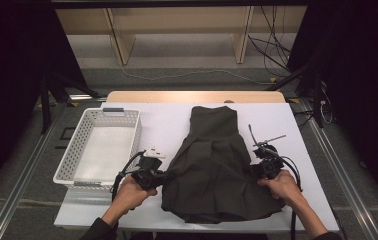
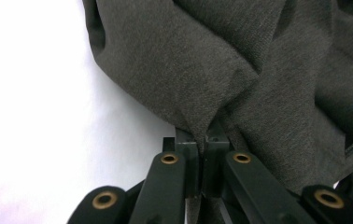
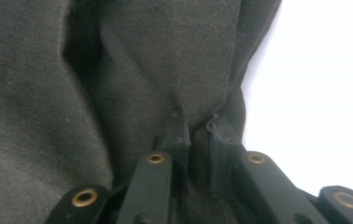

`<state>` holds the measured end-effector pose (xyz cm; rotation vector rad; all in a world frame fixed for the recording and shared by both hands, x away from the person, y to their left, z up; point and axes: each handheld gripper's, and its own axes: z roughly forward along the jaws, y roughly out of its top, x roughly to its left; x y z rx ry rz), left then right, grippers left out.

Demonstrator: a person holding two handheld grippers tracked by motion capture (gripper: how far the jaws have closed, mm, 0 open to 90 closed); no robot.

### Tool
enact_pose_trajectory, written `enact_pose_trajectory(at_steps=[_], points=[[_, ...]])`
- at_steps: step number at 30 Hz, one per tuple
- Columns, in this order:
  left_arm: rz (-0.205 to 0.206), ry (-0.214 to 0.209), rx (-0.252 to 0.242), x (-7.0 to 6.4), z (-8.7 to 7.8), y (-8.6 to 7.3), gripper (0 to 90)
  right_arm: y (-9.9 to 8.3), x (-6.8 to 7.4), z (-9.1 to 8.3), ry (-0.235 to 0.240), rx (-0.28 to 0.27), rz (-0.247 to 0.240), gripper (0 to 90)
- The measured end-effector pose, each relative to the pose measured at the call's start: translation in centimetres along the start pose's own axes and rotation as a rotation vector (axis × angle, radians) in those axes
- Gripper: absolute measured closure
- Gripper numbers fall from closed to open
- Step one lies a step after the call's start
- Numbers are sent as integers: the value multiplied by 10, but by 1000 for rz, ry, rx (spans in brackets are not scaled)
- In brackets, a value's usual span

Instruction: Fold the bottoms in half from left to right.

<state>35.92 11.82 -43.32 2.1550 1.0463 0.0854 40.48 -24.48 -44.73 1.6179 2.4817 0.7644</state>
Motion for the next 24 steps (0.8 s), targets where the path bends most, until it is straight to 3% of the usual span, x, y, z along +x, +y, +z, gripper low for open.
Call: enact_pose_trajectory(at_steps=[3,5,6,9,11,13,18,22,24], points=[[11,-2,25,-2,8,-5,874,3,6,-2,-44,-20,-28,609],[19,-7,37,-5,12,-6,870,1,8,-10,-43,-41,-62,587],[27,-8,42,-7,14,-7,868,-1,8,-14,-43,-43,-79,604],[27,-9,46,-9,18,-8,866,-8,0,-26,-21,-69,-67,716],[25,-11,52,-9,19,-8,865,-13,-5,-29,7,-59,-62,831],[28,-11,55,-10,20,-8,865,-16,-5,-26,11,-32,-77,889],[34,-12,53,-12,20,-9,865,-15,-16,-32,-18,-27,-79,899],[52,-22,60,-19,22,-9,863,-19,-37,-37,-63,-34,-27,899],[60,-26,73,-21,24,-10,847,-21,-43,-33,-46,-17,-10,898]])
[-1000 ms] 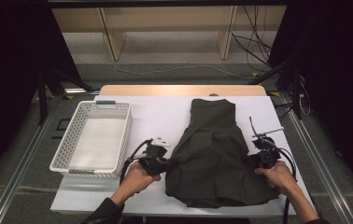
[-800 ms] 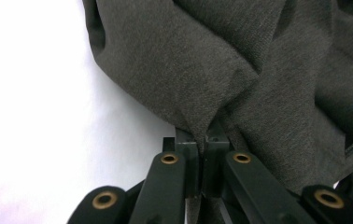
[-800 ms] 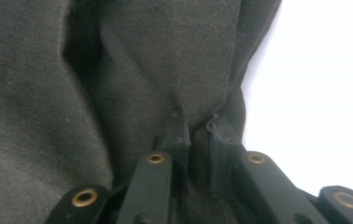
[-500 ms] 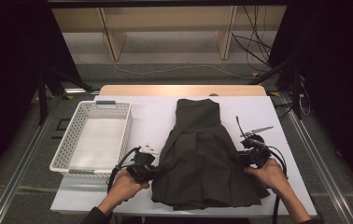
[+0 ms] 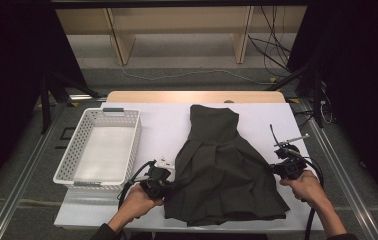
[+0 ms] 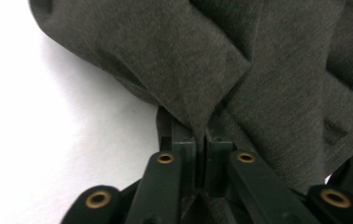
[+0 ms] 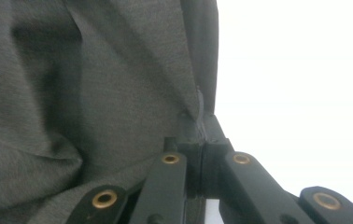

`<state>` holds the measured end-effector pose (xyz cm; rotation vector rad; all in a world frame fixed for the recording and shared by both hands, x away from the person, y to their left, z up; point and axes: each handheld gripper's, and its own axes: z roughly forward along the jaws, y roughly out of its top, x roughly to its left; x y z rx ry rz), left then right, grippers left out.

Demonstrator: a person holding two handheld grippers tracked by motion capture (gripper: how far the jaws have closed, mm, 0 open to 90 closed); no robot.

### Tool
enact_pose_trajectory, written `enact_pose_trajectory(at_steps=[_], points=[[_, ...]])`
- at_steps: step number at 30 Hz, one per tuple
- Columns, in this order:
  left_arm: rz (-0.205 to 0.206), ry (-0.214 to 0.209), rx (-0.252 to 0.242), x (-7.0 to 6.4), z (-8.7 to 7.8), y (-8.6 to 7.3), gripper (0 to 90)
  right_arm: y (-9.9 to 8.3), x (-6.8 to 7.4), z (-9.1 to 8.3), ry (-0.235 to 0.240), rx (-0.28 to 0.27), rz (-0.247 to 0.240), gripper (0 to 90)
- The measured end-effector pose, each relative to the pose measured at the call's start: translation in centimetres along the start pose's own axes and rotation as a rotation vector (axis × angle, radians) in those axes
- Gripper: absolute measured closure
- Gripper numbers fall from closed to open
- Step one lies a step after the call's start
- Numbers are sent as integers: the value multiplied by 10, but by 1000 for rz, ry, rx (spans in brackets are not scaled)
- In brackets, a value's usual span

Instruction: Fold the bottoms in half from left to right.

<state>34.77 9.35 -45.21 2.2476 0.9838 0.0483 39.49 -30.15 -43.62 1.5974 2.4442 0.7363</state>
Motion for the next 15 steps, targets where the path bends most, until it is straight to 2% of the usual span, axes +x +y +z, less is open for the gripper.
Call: enact_pose_trajectory(at_steps=[1,3,4,6,8,10,12,15], points=[[0,-1,12,0,1,0,814,-1,1,3,1,3,-5,894],[-4,7,5,0,0,1,747,-1,8,7,-5,7,-25,864],[0,28,-4,-1,-3,3,706,1,11,6,-10,1,-33,820],[6,86,-58,-3,-15,10,573,5,16,-2,-27,-50,-27,676],[4,99,-130,-7,-29,17,554,9,22,-12,-57,-103,-39,649],[18,103,-178,-14,-37,25,548,12,28,-20,-57,-145,-39,597],[42,83,-171,-21,-32,31,573,15,33,-22,-57,-162,-45,596],[73,91,-128,-29,-14,38,618,16,40,-16,-47,-152,-59,587]])
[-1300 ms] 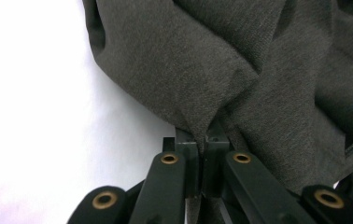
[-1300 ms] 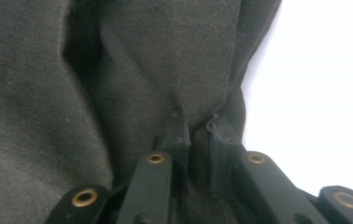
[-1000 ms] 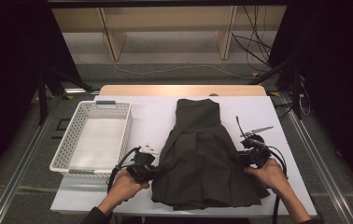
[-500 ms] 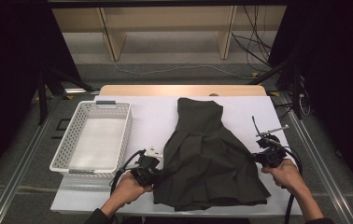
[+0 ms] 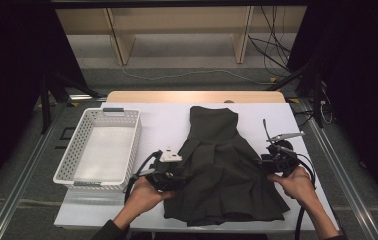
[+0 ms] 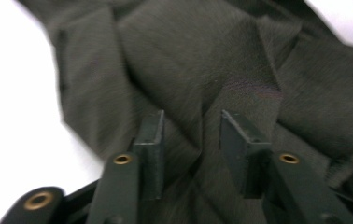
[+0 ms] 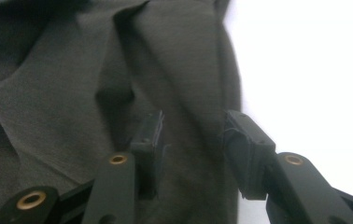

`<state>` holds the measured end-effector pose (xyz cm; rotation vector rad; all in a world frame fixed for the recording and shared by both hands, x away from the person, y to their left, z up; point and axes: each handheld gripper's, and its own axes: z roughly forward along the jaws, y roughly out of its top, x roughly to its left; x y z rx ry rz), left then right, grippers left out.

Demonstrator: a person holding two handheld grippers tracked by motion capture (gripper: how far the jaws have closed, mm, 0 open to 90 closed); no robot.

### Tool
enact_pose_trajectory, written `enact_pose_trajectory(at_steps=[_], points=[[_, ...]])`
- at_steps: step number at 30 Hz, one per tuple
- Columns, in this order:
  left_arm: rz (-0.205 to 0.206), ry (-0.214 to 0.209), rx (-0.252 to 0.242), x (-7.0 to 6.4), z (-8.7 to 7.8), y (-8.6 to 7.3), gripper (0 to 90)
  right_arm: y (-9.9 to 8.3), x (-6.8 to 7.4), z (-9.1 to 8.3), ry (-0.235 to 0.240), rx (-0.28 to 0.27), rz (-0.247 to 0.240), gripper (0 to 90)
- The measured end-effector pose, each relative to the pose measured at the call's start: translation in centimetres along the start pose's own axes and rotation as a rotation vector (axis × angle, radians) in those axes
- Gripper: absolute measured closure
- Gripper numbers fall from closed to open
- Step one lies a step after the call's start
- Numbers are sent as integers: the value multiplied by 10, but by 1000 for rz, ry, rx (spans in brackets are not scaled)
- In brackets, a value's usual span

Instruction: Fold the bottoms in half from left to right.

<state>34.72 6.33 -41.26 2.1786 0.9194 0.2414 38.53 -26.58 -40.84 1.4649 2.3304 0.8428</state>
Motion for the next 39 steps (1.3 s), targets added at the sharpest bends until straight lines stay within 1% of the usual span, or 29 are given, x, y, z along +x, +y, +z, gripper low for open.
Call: enact_pose_trajectory(at_steps=[2,3,4,5,6,8,11,12,14,16,18,21,23,24,26,27,29,31,33,36,39], points=[[15,-9,25,-4,14,2,714,0,3,4,5,11,-8,587],[23,-10,27,-6,20,3,784,0,3,5,10,16,-11,587],[13,-28,38,-6,26,5,856,-1,3,7,17,19,-9,585],[1,-48,47,-7,32,7,876,0,3,8,20,21,-11,584],[1,-60,63,-7,40,8,880,0,2,10,20,27,-4,585],[11,-68,106,-10,56,10,883,0,1,14,19,37,-1,585],[36,-57,156,-16,74,3,883,-1,-1,17,15,45,0,585],[37,-50,154,-17,76,0,882,-1,-1,17,12,45,2,585],[30,-55,146,-17,74,1,878,-2,-2,17,7,37,3,584],[12,-73,113,-17,66,5,837,-1,-3,17,1,25,6,585],[33,-82,74,-20,55,9,826,0,-4,16,2,18,12,592],[49,-100,5,-30,39,17,821,1,-5,14,1,5,13,605],[72,-111,-22,-39,32,22,830,1,-5,14,0,7,17,604],[83,-112,-29,-44,32,24,835,2,-5,14,-1,4,18,604],[89,-117,-26,-48,38,26,843,2,-5,14,1,5,15,603],[92,-118,-14,-49,44,26,851,2,-4,15,0,7,13,601],[93,-119,28,-51,62,26,864,2,-3,16,0,12,7,601],[81,-128,59,-52,75,25,878,2,-2,17,2,14,4,601],[85,-127,95,-54,86,22,884,2,-1,17,2,16,0,601],[88,-135,118,-55,92,17,881,2,-3,18,4,15,4,601],[87,-146,113,-55,89,17,846,2,-6,19,4,13,10,590]])
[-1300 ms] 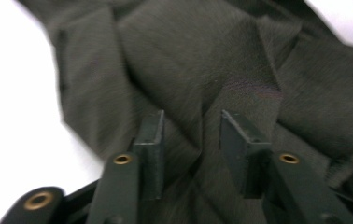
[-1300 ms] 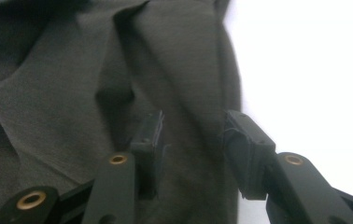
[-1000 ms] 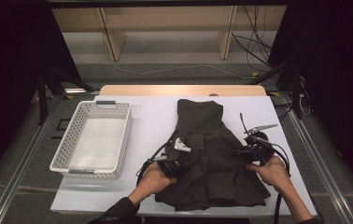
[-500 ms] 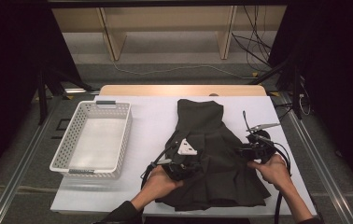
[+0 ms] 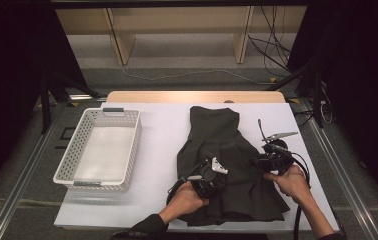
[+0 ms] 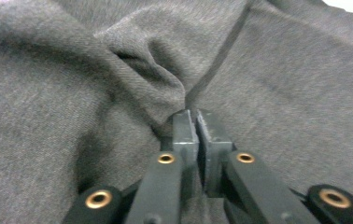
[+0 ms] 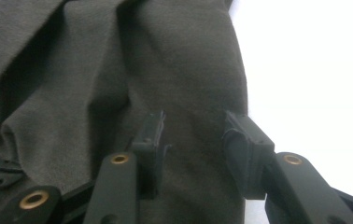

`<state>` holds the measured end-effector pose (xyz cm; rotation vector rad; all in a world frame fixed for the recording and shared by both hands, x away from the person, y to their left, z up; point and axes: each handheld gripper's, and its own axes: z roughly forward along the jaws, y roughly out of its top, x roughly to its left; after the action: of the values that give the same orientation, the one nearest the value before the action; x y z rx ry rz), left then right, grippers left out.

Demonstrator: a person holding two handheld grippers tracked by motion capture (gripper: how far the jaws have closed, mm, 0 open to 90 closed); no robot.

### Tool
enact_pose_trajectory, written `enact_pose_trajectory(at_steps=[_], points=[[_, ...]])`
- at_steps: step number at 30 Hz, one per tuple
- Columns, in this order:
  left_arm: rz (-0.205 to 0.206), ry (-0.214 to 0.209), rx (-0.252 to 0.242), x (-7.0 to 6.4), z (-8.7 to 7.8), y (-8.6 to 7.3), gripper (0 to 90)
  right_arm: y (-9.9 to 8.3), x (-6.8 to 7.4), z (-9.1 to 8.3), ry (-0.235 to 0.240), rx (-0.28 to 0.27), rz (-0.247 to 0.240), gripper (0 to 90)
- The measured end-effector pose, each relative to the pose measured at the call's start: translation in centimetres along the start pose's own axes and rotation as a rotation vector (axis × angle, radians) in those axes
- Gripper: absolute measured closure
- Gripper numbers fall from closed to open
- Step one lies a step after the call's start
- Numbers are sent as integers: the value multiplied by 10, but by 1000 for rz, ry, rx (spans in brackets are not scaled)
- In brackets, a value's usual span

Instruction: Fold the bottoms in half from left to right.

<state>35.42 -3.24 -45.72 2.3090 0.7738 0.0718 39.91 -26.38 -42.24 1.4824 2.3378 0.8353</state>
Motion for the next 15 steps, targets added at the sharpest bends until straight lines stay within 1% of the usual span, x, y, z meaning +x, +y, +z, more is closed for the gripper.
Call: enact_pose_trajectory(at_steps=[2,3,4,6,7,8,9,11,15], points=[[9,-8,-23,0,-9,2,810,1,-2,0,2,-9,-1,565],[9,-6,-46,1,-16,4,790,1,-2,-1,5,-15,0,536],[11,1,-60,1,-21,5,767,2,-4,-1,8,-25,0,490],[3,23,-100,7,-34,9,724,5,-6,-2,11,-35,5,437],[-6,34,-112,10,-38,10,687,6,-8,-2,17,-35,6,425],[-22,47,-132,16,-45,12,649,7,-9,-2,19,-36,11,413],[-35,56,-143,19,-49,12,610,9,-11,-2,17,-40,15,405],[-72,80,-170,31,-59,13,585,12,-13,-2,16,-48,18,414],[-107,130,-186,48,-70,13,530,20,-16,-3,8,-65,14,449]])
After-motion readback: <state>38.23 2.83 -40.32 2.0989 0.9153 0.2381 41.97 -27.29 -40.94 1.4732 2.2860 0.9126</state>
